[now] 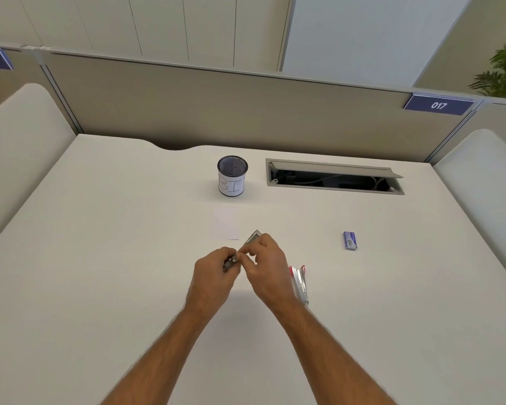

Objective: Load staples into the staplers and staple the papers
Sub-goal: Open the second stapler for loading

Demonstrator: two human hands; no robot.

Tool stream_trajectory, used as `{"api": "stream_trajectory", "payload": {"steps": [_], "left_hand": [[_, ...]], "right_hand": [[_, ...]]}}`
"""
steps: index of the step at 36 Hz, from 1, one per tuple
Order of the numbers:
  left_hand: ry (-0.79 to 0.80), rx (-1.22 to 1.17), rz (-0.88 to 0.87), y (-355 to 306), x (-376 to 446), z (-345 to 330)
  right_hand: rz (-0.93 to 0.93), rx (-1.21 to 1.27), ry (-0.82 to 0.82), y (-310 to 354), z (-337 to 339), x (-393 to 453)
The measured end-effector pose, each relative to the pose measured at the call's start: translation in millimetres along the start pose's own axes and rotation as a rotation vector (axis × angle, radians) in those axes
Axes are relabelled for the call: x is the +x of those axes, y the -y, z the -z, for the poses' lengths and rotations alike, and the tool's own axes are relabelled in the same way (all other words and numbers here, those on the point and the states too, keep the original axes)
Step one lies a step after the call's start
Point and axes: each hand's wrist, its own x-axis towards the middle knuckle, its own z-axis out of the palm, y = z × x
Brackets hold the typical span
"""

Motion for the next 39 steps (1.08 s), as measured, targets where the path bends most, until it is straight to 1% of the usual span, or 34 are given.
{"api": "stream_trajectory", "payload": {"steps": [6, 10, 14, 18, 21, 24, 29, 33, 36, 39], "left_hand": [[0.033, 0.051, 0.014, 4, 1, 0], [0.036, 0.072, 0.016, 5, 1, 0], [0.037, 0.088, 0.025, 3, 1, 0], [0.034, 0.093, 0.028, 3, 1, 0], [0.042, 0.095, 0.037, 2, 0, 1], [0.06, 0.106, 0.045, 3, 0, 1], [0.056, 0.096, 0.055, 4, 1, 1], [0.036, 0.092, 0.056, 1, 1, 0], [0.0, 0.113, 0.083, 1, 0, -3], [-0.05, 0.138, 0.14, 6, -1, -5]], "right_hand": [[-0.01, -0.083, 0.097, 8, 3, 5], [-0.043, -0.104, 0.115, 11, 2, 6], [-0.104, -0.075, 0.11, 13, 0, 5], [-0.213, 0.038, 0.091, 16, 0, 3], [-0.243, 0.09, 0.087, 16, 0, 2], [-0.235, 0.083, 0.11, 15, 1, 2], [-0.102, -0.068, 0.129, 9, -9, -1], [-0.051, -0.151, 0.141, 6, -11, -6], [-0.064, -0.126, 0.14, 8, -10, -7], [-0.122, -0.024, 0.132, 9, -8, -6]]}}
